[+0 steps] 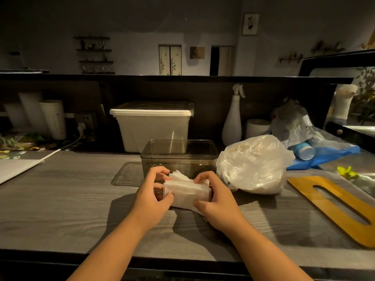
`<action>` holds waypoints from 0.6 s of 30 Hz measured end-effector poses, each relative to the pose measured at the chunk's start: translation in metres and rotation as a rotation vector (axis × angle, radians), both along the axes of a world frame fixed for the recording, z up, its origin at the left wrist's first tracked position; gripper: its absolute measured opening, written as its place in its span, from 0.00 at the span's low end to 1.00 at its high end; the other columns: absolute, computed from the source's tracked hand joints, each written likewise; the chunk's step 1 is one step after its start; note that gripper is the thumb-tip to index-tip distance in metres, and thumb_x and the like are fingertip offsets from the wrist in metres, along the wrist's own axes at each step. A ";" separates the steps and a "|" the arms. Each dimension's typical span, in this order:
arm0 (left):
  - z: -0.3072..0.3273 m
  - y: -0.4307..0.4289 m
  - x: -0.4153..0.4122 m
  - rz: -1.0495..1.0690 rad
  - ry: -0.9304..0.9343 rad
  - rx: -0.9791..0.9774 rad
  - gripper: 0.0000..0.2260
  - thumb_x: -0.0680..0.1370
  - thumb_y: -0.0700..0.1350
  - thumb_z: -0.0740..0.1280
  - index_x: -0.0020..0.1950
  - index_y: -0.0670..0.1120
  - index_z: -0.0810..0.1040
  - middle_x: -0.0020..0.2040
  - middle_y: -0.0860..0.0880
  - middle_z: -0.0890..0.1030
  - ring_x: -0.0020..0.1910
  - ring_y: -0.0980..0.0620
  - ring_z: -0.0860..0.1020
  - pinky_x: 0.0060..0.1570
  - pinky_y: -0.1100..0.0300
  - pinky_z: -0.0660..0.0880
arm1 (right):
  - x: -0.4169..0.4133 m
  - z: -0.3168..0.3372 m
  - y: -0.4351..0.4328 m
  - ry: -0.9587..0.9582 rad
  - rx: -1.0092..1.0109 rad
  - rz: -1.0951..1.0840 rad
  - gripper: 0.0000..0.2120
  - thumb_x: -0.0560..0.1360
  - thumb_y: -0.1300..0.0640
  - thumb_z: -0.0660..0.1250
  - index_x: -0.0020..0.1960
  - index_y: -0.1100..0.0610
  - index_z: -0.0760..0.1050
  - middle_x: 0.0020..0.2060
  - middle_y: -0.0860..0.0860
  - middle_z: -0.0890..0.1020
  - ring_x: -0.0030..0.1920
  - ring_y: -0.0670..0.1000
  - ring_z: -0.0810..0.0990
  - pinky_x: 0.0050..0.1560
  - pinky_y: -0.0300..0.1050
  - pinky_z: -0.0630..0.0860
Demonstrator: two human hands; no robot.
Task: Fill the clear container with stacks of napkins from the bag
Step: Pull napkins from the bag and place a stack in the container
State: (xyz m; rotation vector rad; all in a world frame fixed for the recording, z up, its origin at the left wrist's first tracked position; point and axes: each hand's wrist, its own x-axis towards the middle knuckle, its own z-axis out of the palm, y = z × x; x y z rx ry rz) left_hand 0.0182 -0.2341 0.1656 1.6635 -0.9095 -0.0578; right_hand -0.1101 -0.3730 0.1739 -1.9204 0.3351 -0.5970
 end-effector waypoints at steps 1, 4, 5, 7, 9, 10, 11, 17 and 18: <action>0.000 0.000 0.000 -0.005 0.008 0.010 0.27 0.73 0.31 0.71 0.59 0.59 0.70 0.57 0.54 0.76 0.50 0.53 0.80 0.45 0.57 0.82 | -0.001 0.000 0.000 -0.001 0.021 0.015 0.27 0.69 0.70 0.70 0.57 0.41 0.71 0.54 0.46 0.77 0.51 0.47 0.80 0.44 0.37 0.80; -0.003 0.000 0.001 0.014 -0.016 0.020 0.32 0.72 0.31 0.72 0.63 0.63 0.68 0.62 0.57 0.72 0.51 0.51 0.79 0.44 0.60 0.80 | -0.002 0.001 -0.001 -0.027 0.046 0.067 0.34 0.68 0.73 0.69 0.61 0.39 0.69 0.53 0.48 0.78 0.50 0.46 0.81 0.47 0.38 0.79; -0.003 0.001 0.002 0.017 -0.022 0.021 0.34 0.72 0.31 0.72 0.64 0.64 0.66 0.64 0.58 0.70 0.52 0.51 0.79 0.45 0.60 0.80 | -0.002 0.001 -0.001 -0.033 0.052 0.088 0.34 0.68 0.74 0.69 0.61 0.39 0.70 0.53 0.49 0.79 0.50 0.45 0.81 0.48 0.38 0.79; -0.003 0.002 0.003 -0.016 0.022 0.028 0.37 0.72 0.31 0.71 0.69 0.65 0.64 0.65 0.60 0.68 0.54 0.52 0.77 0.45 0.63 0.79 | -0.002 0.002 -0.001 -0.050 0.060 0.115 0.34 0.67 0.75 0.68 0.61 0.42 0.71 0.52 0.49 0.80 0.48 0.44 0.81 0.47 0.39 0.79; -0.001 0.003 0.001 -0.080 0.082 0.059 0.37 0.73 0.30 0.69 0.71 0.64 0.64 0.66 0.60 0.69 0.57 0.57 0.75 0.44 0.69 0.77 | -0.002 0.001 -0.002 -0.079 0.083 0.121 0.32 0.66 0.77 0.67 0.60 0.46 0.73 0.50 0.51 0.80 0.46 0.46 0.82 0.45 0.41 0.79; 0.000 0.003 0.001 -0.106 0.094 0.088 0.37 0.73 0.30 0.69 0.71 0.64 0.64 0.66 0.60 0.70 0.58 0.60 0.73 0.45 0.70 0.75 | -0.002 0.001 -0.003 -0.091 0.103 0.123 0.32 0.65 0.77 0.66 0.59 0.47 0.74 0.49 0.52 0.81 0.45 0.47 0.81 0.44 0.43 0.80; 0.000 0.003 0.000 -0.127 0.099 0.115 0.37 0.73 0.31 0.69 0.70 0.65 0.65 0.66 0.59 0.70 0.60 0.61 0.72 0.48 0.69 0.75 | -0.002 0.001 -0.004 -0.099 0.123 0.128 0.32 0.64 0.78 0.65 0.58 0.48 0.75 0.49 0.54 0.81 0.44 0.48 0.81 0.44 0.44 0.79; 0.004 0.004 0.001 -0.194 0.100 0.169 0.21 0.72 0.29 0.68 0.56 0.52 0.75 0.53 0.46 0.78 0.51 0.46 0.78 0.46 0.52 0.78 | -0.001 0.001 -0.005 -0.036 0.132 0.137 0.32 0.65 0.75 0.68 0.60 0.45 0.72 0.55 0.51 0.77 0.52 0.52 0.80 0.48 0.50 0.82; 0.005 0.004 0.000 -0.182 0.098 0.145 0.20 0.72 0.29 0.68 0.55 0.50 0.73 0.51 0.45 0.78 0.50 0.45 0.78 0.44 0.51 0.78 | -0.002 0.001 -0.004 -0.014 0.123 0.124 0.33 0.66 0.74 0.69 0.61 0.43 0.71 0.57 0.50 0.75 0.55 0.52 0.78 0.48 0.46 0.83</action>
